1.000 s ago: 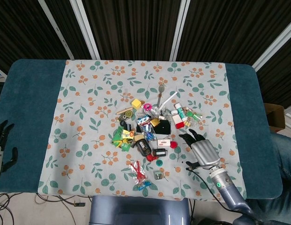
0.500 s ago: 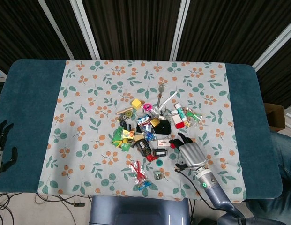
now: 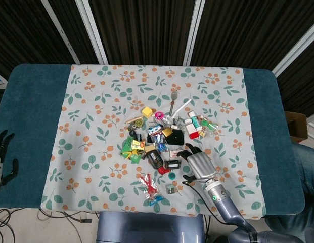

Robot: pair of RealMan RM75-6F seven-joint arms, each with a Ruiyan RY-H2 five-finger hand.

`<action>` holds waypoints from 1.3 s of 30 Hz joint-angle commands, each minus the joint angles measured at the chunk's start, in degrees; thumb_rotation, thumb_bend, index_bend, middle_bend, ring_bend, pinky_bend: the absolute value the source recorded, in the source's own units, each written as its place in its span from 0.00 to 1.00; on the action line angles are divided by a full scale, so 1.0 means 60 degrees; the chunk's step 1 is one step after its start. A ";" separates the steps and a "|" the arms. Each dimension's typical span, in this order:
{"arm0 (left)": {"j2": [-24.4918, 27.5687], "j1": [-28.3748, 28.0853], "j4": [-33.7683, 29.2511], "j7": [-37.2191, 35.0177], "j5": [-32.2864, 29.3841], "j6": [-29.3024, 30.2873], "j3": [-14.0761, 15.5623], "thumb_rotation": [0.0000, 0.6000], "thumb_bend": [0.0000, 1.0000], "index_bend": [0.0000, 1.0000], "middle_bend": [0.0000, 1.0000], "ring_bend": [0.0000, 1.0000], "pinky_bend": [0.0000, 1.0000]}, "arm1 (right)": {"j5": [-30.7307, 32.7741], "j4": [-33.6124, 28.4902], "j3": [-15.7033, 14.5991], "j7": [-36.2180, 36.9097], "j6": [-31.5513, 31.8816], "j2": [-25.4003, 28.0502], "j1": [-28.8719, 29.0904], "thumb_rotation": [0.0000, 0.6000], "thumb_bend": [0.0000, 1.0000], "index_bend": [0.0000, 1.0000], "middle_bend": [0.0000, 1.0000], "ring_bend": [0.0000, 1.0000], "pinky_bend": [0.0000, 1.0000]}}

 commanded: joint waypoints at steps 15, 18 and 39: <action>0.0014 -0.0002 -0.0037 -0.0004 -0.0075 -0.0016 -0.0033 1.00 0.56 0.07 0.00 0.00 0.04 | 0.0312 0.0539 0.0069 -0.0248 -0.0340 -0.0569 0.0369 1.00 0.24 0.40 0.43 0.17 0.23; 0.0014 0.0001 -0.0040 -0.0007 -0.0091 -0.0015 -0.0040 1.00 0.56 0.07 0.00 0.00 0.04 | 0.0294 0.0636 0.0051 -0.0222 -0.0321 -0.0691 0.0399 1.00 0.25 0.42 0.44 0.18 0.23; 0.0034 0.0005 -0.0104 -0.0008 -0.0178 -0.0025 -0.0081 1.00 0.56 0.07 0.00 0.00 0.04 | 0.0489 0.1171 0.0185 -0.0329 -0.0274 -0.1291 0.0607 1.00 0.39 0.49 0.52 0.25 0.23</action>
